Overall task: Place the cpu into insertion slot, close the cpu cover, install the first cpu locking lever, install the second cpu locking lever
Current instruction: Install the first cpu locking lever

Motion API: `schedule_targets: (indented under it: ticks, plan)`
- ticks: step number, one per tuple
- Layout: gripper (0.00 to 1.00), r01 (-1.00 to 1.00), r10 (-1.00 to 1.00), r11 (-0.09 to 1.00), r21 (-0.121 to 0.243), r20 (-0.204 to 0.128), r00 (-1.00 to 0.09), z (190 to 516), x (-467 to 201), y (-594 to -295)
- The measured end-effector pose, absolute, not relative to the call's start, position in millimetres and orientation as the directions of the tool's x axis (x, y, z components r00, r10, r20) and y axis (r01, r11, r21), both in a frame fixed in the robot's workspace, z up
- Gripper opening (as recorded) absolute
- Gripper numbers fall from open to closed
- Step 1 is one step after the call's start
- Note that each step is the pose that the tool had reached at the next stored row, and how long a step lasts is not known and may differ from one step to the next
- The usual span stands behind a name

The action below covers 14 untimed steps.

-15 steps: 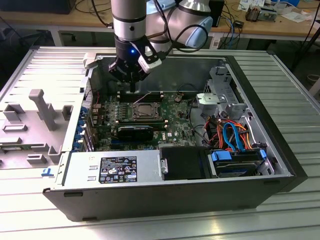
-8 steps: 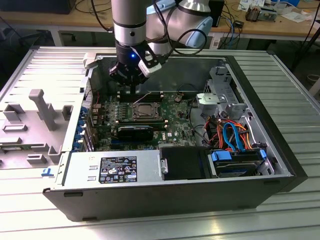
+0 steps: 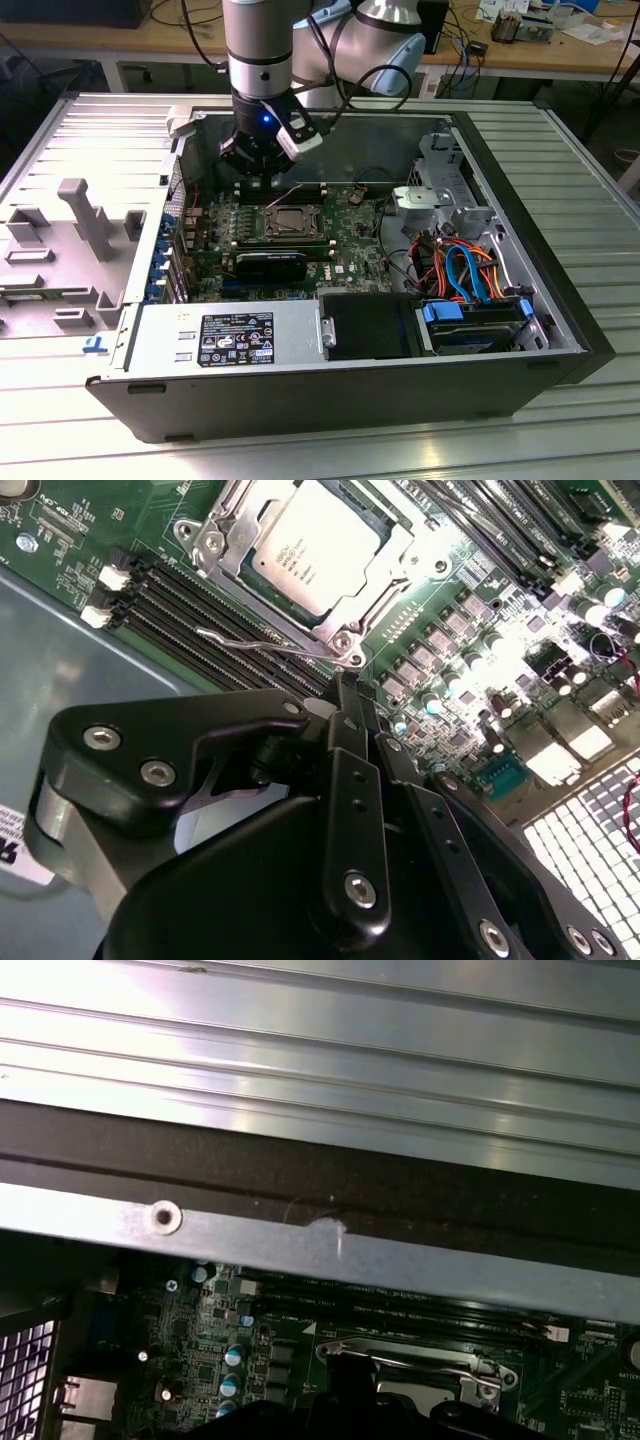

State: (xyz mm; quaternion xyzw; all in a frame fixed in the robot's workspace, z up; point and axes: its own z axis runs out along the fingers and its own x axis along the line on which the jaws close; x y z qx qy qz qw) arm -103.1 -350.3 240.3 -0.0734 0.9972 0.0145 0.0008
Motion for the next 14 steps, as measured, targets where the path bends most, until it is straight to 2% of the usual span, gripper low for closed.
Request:
schedule_targets:
  ticks: [14]
  plan:
    - [0.11, -0.148, -0.148, 0.989, 0.029, -0.004, -0.989, 219.3, -102.9, -346.5]
